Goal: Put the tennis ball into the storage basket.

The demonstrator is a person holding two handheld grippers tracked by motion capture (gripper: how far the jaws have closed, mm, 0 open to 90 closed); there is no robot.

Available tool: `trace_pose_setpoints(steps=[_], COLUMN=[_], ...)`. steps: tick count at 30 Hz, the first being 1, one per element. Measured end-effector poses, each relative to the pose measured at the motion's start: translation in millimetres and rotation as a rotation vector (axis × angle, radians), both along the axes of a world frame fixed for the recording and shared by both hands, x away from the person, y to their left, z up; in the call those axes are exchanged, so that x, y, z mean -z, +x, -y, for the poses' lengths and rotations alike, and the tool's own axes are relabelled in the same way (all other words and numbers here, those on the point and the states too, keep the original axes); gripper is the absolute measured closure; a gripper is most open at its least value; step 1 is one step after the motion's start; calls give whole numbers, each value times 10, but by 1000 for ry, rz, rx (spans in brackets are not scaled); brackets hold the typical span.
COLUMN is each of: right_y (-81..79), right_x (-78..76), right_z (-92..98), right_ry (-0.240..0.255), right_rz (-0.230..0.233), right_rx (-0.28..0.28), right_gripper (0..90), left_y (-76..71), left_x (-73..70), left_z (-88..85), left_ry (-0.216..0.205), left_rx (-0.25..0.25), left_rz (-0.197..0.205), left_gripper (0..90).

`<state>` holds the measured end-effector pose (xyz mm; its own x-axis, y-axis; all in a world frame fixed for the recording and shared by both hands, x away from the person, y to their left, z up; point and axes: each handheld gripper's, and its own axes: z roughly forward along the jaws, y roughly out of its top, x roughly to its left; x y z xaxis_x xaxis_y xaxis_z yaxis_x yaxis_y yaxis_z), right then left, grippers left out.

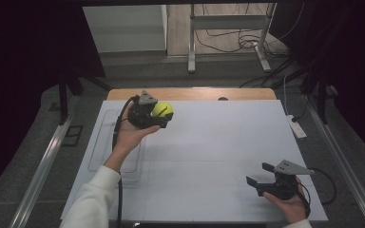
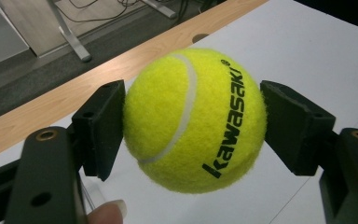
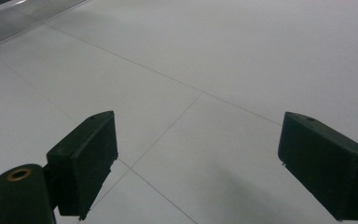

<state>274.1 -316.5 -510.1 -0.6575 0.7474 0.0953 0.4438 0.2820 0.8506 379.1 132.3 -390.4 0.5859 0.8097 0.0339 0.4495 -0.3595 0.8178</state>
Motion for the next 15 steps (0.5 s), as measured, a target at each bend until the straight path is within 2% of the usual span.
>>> trace_pose_setpoints(steps=[15], right_y=[-1], right_x=[-3], right_z=[2], right_ry=[1], right_rz=[3], right_rx=[0], right_gripper=[122], left_y=[13], left_x=[11], left_z=[-110], left_ry=[-2], left_rx=[-38], left_rz=[3], left_gripper=[270])
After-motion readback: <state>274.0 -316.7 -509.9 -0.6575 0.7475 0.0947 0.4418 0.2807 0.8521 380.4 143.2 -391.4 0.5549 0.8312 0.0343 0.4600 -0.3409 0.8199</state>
